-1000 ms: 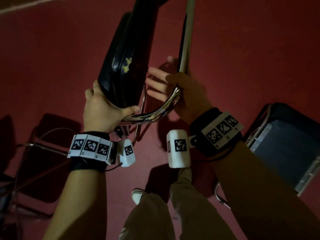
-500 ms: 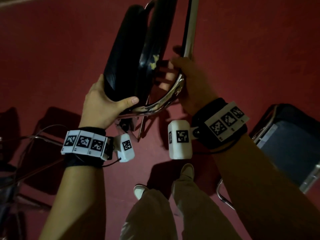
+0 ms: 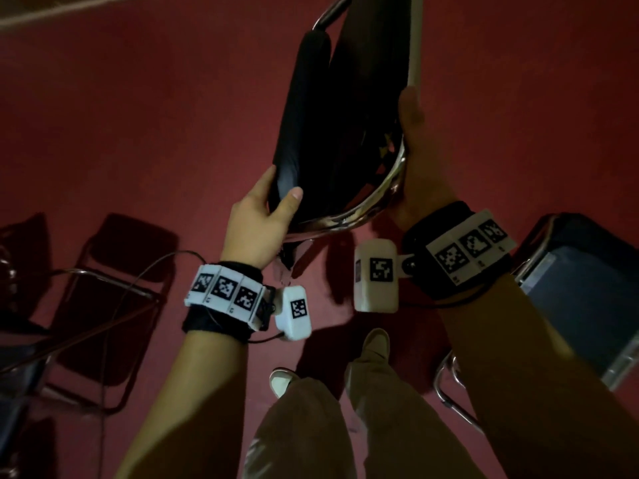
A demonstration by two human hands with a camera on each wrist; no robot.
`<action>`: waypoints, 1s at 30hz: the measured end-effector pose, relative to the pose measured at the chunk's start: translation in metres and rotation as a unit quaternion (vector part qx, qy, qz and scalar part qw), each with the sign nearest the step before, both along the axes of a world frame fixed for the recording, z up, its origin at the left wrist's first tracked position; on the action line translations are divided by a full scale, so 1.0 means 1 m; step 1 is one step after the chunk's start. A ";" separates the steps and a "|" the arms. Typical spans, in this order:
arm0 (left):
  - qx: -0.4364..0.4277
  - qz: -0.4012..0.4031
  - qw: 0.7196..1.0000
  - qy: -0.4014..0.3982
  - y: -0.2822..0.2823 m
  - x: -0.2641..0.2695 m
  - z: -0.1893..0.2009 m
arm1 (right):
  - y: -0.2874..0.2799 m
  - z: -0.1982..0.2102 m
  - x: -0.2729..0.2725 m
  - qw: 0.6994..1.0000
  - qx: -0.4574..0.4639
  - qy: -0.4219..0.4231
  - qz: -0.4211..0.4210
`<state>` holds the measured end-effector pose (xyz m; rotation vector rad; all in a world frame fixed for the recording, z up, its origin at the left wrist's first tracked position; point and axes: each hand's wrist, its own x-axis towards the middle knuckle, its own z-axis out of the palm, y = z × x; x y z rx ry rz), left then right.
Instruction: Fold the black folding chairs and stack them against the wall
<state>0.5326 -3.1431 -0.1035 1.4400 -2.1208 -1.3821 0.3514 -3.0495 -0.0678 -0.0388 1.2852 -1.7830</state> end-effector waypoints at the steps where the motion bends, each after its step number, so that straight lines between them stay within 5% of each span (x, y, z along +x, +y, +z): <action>1: 0.010 0.003 1.000 0.003 0.005 -0.002 -0.001 | 0.005 0.003 -0.003 1.000 -0.008 -0.005 -0.003; 8: 0.042 0.017 0.999 -0.012 0.019 -0.014 0.000 | 0.032 0.003 -0.017 1.000 -0.001 -0.021 0.011; 12: 0.154 0.137 0.978 0.043 0.035 -0.015 0.011 | 0.044 0.002 -0.013 0.999 0.011 -0.033 0.012; 17: 0.347 0.335 0.875 0.028 0.075 0.014 0.017 | 0.049 -0.001 0.001 0.999 0.004 -0.044 0.018; 21: 0.552 0.309 0.763 0.134 0.105 0.018 0.025 | 0.048 0.000 0.018 0.999 0.008 -0.034 0.037; 24: 0.592 0.326 0.699 0.234 0.106 0.004 0.031 | 0.050 0.000 0.023 0.996 0.010 -0.024 0.080; 30: 0.585 0.359 0.693 0.221 0.104 -0.011 0.041 | 0.051 0.013 0.007 0.986 0.053 0.035 0.154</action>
